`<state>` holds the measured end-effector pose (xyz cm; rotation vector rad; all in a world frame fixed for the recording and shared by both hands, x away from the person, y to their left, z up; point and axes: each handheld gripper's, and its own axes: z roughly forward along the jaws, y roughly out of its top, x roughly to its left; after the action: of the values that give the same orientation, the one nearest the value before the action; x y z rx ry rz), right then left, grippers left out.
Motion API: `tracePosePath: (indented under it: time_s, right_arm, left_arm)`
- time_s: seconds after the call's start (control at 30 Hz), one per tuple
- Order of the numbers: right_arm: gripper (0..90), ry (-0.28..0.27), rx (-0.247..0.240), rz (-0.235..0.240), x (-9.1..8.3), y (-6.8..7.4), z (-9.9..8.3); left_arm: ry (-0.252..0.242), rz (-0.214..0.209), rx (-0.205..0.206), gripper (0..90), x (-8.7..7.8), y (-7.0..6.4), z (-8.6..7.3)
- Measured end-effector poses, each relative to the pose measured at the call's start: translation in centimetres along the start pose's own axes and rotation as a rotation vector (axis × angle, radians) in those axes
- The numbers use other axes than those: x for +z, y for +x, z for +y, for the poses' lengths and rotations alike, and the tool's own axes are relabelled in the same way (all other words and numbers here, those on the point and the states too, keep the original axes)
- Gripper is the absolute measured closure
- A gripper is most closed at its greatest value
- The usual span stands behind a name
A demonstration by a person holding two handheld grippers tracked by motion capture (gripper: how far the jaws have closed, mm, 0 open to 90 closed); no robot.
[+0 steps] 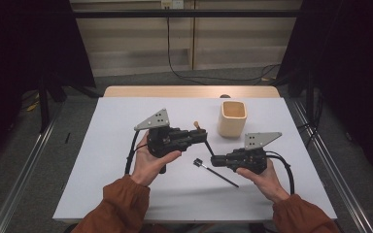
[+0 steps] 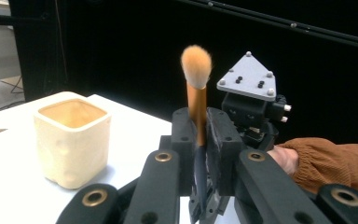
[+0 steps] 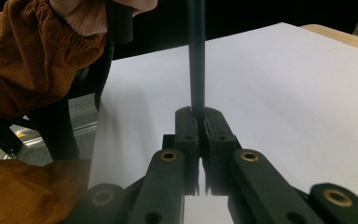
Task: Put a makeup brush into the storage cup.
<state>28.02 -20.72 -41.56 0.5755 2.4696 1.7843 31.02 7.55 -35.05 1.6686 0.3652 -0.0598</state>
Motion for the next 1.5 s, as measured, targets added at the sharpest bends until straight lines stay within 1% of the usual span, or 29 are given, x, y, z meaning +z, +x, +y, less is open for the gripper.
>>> tracePosePath:
  time_s: [0.07, 0.2, 0.3, 0.43, 0.5, 0.73, 0.9, 0.97, 1.0, 1.07, 1.13, 1.17, 1.23, 1.3, 1.33, 1.43, 1.5]
  right_arm:
    - [84.8, 0.001, -0.001, -0.004, 0.0, 0.0, 0.0]
    - [84.1, -0.001, 0.002, 0.006, -0.1, -0.1, -0.1]
    - [83.2, -0.005, 0.003, 0.002, -0.2, -0.2, 0.0]
    - [79.4, -0.008, 0.002, 0.001, -0.2, -0.2, 0.0]
    - [75.9, -0.009, 0.002, 0.005, -0.2, -0.1, 0.0]
    - [51.6, -0.021, 0.014, -0.009, -0.4, -0.2, 0.0]
    - [28.1, -0.023, 0.014, -0.046, -0.2, -0.1, 0.1]
    - [16.8, -0.030, 0.017, -0.062, -0.1, -0.1, 0.1]
    - [14.0, -0.036, 0.020, -0.069, -0.1, -0.1, 0.1]
    - [9.0, -0.046, 0.027, -0.074, -0.1, -0.1, 0.1]
    - [7.4, -0.054, 0.038, -0.083, -0.2, -0.2, 0.1]
    - [5.1, -0.057, 0.043, -0.089, -0.2, -0.2, 0.1]
    - [4.5, -0.061, 0.042, -0.087, -0.3, -0.2, 0.1]
    - [0.5, -0.059, 0.033, -0.086, -0.3, -0.1, 0.1]
    - [0.7, -0.063, 0.030, -0.084, -0.3, -0.1, 0.1]
    - [0.4, -0.063, 0.022, -0.101, -0.4, -0.1, 0.0]
    - [0.4, -0.069, 0.015, -0.102, -0.6, 0.0, 0.0]
  left_arm:
    - [0.002, -0.008, 0.005, 84.0, 0.0, -0.1, 0.0]
    - [0.005, -0.012, 0.019, 84.3, 0.1, -0.4, 0.1]
    - [0.005, -0.012, 0.022, 84.3, 0.1, -0.4, 0.1]
    - [0.010, -0.009, 0.025, 84.4, 0.1, -0.5, 0.1]
    - [0.014, -0.004, 0.026, 84.4, 0.1, -0.4, 0.1]
    - [0.023, -0.001, 0.026, 84.4, 0.2, -0.3, 0.0]
    - [0.024, 0.006, 0.029, 84.4, 0.0, -0.3, 0.0]
    - [0.023, 0.007, 0.030, 84.4, -0.1, -0.3, 0.0]
    - [0.021, 0.009, 0.029, 84.4, -0.1, -0.3, 0.0]
    - [0.025, 0.012, 0.031, 84.4, -0.2, -0.2, 0.0]
    - [0.024, 0.015, 0.029, 84.4, -0.3, -0.1, -0.1]
    - [0.026, 0.018, 0.027, 84.4, -0.4, -0.1, -0.1]
    - [0.034, 0.033, 0.020, 84.4, -0.5, 0.0, -0.1]
    - [0.042, 0.036, 0.019, 84.4, -0.6, 0.1, -0.1]
    - [0.047, 0.041, 0.018, 84.4, -0.6, 0.1, -0.2]
    - [0.055, 0.047, 0.020, 84.4, -0.7, 0.1, -0.3]
    - [0.065, 0.053, 0.024, 84.4, -0.9, 0.2, -0.3]
